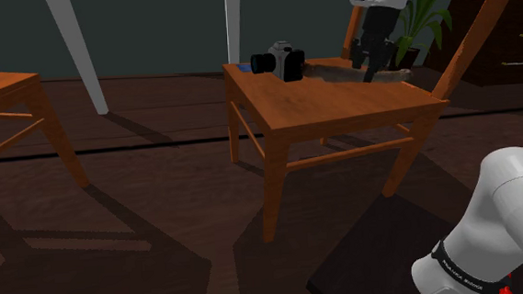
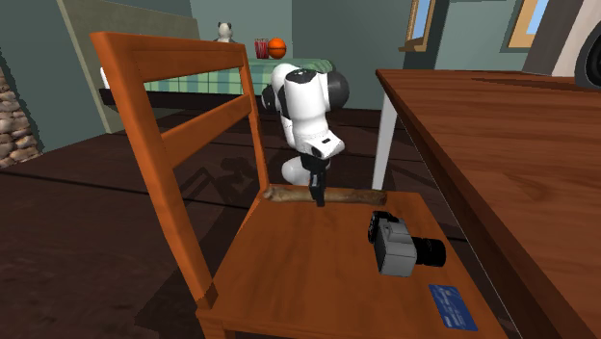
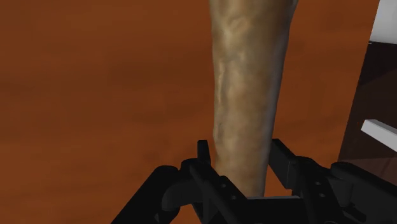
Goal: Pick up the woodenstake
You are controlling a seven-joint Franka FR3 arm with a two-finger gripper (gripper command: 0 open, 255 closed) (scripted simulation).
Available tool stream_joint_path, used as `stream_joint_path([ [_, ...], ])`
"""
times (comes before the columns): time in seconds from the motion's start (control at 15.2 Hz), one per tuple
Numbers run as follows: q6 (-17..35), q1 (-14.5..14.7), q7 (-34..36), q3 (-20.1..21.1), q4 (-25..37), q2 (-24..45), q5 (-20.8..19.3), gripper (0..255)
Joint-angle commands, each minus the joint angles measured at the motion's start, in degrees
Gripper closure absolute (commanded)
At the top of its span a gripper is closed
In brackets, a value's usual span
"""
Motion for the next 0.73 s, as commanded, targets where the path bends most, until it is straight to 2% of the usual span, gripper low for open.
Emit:
stream_joint_path([
  [0.0,-1.5,0.1,0.2,0.2,1.6,0.1,0.2,255],
  [0.53,-7.5,0.8,0.5,0.4,9.1,1.8,1.0,255],
  [0.66,-7.6,0.8,0.5,0.4,9.3,1.8,1.1,255],
])
